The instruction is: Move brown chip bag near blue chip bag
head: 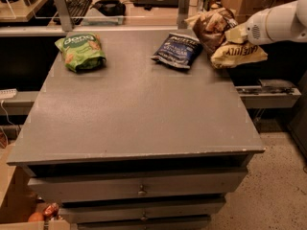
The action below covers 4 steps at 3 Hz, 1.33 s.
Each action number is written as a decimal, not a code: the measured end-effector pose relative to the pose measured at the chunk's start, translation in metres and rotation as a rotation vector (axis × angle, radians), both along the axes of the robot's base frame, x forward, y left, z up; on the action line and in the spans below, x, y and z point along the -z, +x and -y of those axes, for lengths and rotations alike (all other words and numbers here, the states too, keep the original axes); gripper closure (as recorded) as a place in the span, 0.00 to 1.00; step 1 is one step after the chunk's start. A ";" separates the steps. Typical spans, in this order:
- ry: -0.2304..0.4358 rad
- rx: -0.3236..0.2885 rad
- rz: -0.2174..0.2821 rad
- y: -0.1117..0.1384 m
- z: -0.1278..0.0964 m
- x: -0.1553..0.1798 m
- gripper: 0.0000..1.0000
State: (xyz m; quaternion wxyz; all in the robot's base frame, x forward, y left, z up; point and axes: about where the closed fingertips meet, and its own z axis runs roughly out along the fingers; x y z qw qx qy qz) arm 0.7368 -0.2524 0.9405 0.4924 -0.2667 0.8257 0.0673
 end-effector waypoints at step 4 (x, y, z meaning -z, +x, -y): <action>0.255 -0.044 0.012 0.078 -0.111 0.027 1.00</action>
Offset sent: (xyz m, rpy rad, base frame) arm 0.0754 0.0702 -0.0412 0.1885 0.0054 -0.0435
